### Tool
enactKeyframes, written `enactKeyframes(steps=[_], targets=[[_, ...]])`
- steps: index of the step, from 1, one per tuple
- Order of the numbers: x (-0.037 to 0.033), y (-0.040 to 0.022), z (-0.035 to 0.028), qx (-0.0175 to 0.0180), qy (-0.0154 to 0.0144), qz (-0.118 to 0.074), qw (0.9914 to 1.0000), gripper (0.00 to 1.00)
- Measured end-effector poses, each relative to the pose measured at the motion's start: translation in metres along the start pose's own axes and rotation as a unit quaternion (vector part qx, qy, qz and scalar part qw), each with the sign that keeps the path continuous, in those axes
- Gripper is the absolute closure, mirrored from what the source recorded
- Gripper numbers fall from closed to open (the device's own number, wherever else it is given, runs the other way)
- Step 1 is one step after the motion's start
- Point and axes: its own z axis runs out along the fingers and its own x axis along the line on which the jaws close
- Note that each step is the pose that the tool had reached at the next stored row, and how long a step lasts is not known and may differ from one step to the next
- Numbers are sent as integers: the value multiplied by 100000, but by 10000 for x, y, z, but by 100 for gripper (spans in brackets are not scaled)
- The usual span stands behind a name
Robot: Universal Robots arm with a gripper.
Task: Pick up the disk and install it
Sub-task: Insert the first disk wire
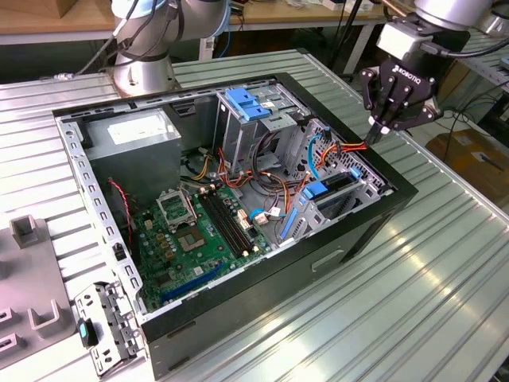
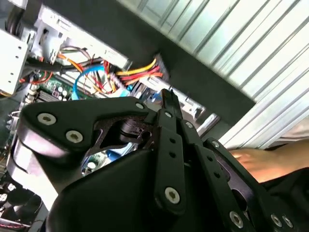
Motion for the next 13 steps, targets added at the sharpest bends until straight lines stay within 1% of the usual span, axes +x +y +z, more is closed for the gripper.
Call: enactKeyframes(steps=[2, 3, 4, 6, 7, 8, 10, 11, 12, 13], targets=[[0, -6, 3, 66, 11, -1559, 99988, 89], [0, -7, 9, 178, 36, -3766, 99929, 89], [0, -7, 13, 251, 62, -5287, 99860, 89], [-1, -7, 18, 350, 80, -7275, 99734, 89], [-1, -7, 23, 432, 97, -8926, 99600, 89], [-1, -7, 25, 472, 107, -9760, 99521, 89], [-1, -7, 31, 586, 134, -12094, 99264, 89], [-1, -7, 33, 627, 144, -12899, 99163, 89], [-1, -7, 37, 688, 158, -14138, 98993, 89], [-2, -7, 39, 733, 168, -15061, 98856, 89]])
